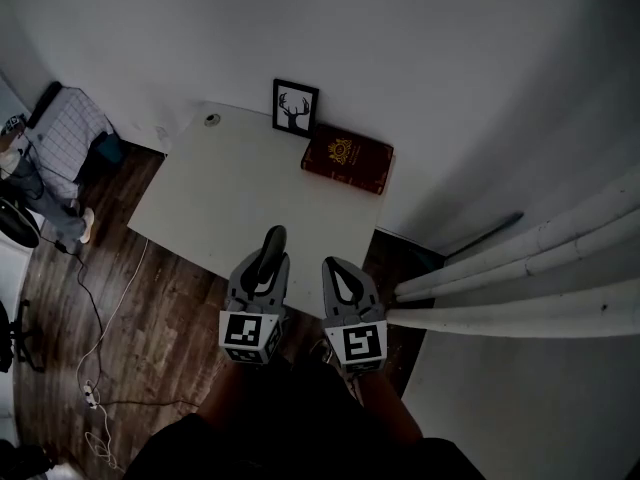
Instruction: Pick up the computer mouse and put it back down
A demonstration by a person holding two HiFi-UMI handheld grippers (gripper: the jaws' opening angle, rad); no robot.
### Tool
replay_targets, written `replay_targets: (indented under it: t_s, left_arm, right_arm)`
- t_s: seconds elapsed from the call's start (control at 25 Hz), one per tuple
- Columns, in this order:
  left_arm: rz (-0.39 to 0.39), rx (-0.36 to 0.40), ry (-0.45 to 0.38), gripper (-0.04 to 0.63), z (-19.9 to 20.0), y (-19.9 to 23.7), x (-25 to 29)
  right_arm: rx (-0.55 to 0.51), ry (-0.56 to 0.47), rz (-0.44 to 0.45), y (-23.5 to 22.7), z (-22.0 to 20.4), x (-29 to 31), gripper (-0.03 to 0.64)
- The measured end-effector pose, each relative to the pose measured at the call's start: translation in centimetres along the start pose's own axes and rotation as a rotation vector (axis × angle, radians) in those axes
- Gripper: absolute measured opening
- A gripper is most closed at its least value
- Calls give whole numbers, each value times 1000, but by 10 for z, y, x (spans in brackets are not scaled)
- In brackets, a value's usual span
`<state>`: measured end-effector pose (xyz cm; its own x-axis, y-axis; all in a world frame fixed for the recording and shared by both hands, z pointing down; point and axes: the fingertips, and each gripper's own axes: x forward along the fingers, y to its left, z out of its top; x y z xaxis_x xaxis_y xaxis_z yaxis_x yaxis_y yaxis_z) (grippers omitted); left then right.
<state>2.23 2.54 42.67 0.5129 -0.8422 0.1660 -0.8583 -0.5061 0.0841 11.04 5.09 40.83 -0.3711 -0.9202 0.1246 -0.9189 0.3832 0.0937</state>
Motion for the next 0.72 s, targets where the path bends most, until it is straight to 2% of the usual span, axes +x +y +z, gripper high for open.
replay_targets:
  t_s: [0.16,0.36,0.72]
  left_arm:
    - [11,46,-38,129,17,8,-26]
    - [-41,61,-11,127,14,16,-58]
    - [-87,141,-44,127,21,30,-96]
  right_arm:
    - [-14,7,-35,18,5,-12,20]
    - [-8,13,-51,53,8,-16,20]
    - [22,25,-79,104,22,-19,20]
